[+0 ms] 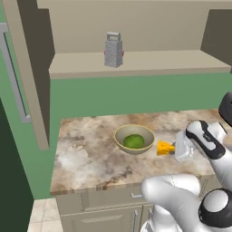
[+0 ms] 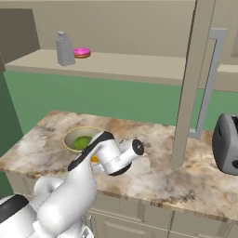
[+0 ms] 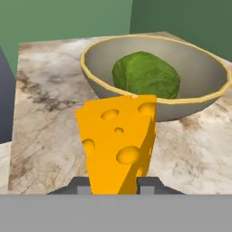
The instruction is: Pick the cheese from the fridge and the cheese grater from the cabinet and place them next to the salad bowl.
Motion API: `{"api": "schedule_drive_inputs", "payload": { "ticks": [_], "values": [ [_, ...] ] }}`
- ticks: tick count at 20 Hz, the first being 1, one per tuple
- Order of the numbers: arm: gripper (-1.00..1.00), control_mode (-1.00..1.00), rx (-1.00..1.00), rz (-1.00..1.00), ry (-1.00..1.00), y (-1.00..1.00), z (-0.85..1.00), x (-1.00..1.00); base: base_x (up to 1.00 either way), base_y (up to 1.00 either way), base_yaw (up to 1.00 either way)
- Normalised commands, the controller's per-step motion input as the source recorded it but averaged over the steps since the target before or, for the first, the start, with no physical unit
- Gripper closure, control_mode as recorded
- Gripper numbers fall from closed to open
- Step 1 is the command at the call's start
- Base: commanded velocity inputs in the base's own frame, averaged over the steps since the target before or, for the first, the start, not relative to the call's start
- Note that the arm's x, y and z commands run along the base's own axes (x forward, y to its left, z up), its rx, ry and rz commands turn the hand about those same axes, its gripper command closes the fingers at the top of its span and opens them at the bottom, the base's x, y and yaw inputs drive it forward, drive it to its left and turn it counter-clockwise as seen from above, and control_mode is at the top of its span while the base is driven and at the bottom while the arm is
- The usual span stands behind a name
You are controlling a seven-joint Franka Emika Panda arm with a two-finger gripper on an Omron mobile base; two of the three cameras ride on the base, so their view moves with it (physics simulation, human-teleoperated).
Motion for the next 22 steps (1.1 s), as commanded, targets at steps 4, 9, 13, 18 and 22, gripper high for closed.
{"api": "schedule_drive_inputs", "payload": {
  "ticks": [4,9,13,18,22],
  "values": [
    [1.0,-1.0,-0.01,0.0,0.05,-0.06,-0.27,0.47,0.0,0.0,0.0],
    [1.0,-1.0,0.0,0.0,0.06,-0.15,-0.36,0.4,0.0,0.0,0.0],
    [1.0,-1.0,0.0,0.0,0.06,-0.12,-0.46,0.32,0.0,0.0,0.0],
    [1.0,-1.0,0.0,0.0,0.03,-0.11,-0.43,0.26,0.0,0.0,0.0],
    [1.0,-1.0,0.0,0.0,0.0,-0.04,-0.36,0.33,0.0,0.0,0.0]
  ]
}}
